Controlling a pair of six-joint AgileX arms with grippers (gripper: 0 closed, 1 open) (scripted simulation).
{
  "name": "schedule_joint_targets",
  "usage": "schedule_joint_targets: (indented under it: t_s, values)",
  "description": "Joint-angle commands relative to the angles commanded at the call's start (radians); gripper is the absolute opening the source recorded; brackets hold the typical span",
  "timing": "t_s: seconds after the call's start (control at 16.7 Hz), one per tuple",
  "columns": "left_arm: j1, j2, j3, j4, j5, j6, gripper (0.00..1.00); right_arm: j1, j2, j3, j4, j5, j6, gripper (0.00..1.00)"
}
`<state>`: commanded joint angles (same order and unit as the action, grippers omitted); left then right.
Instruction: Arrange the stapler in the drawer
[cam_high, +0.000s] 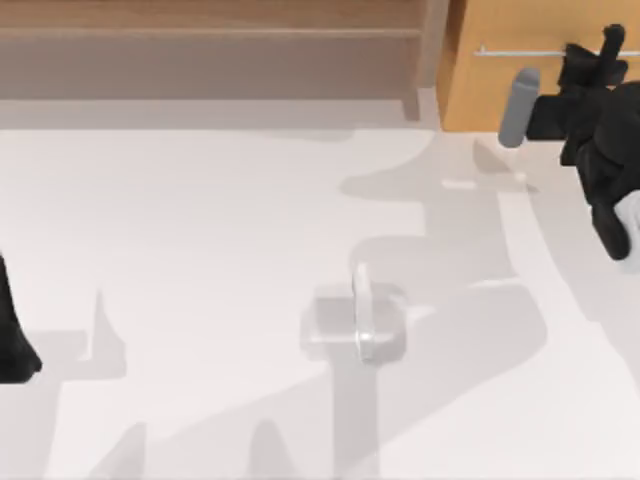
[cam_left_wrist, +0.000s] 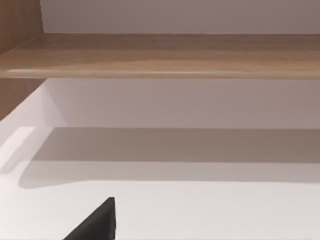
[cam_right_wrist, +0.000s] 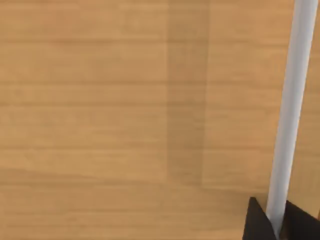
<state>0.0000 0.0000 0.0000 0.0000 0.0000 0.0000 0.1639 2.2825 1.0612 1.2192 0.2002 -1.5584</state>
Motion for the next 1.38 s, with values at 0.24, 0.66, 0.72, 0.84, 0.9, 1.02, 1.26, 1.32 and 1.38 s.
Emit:
schedule_joint_targets:
  t_s: [0.24, 0.66, 0.72, 0.84, 0.9, 1.02, 1.26, 1.32, 1.38]
  values:
    - [0.0, 0.0, 0.0, 0.0, 0.0, 0.0, 1.0, 0.0, 0.0, 0.0, 0.0, 0.0, 0.0, 0.0]
    - [0.0, 0.0, 0.0, 0.0, 0.0, 0.0, 1.0, 0.009, -0.029, -0.037, 0.032, 0.009, 0.004, 0.0]
    - [0.0, 0.0, 0.0, 0.0, 0.0, 0.0, 1.0, 0.013, -0.043, -0.068, 0.052, 0.013, 0.004, 0.0]
    - [0.0, 0.0, 0.0, 0.0, 0.0, 0.0, 1.0, 0.021, -0.067, -0.159, 0.081, 0.018, 0.005, 0.0]
    - [0.0, 0.0, 0.0, 0.0, 0.0, 0.0, 1.0, 0.025, -0.08, -0.205, 0.1, 0.021, 0.006, 0.0]
    - [0.0, 0.0, 0.0, 0.0, 0.0, 0.0, 1.0, 0.034, -0.109, -0.268, 0.143, 0.028, 0.007, 0.0]
    - [0.0, 0.0, 0.0, 0.0, 0.0, 0.0, 1.0, 0.038, -0.123, -0.288, 0.158, 0.035, 0.005, 0.0]
    - [0.0, 0.0, 0.0, 0.0, 0.0, 0.0, 1.0, 0.035, -0.119, -0.284, 0.155, 0.033, 0.005, 0.0]
    - [0.0, 0.0, 0.0, 0.0, 0.0, 0.0, 1.0, 0.036, -0.122, -0.287, 0.158, 0.035, 0.004, 0.0]
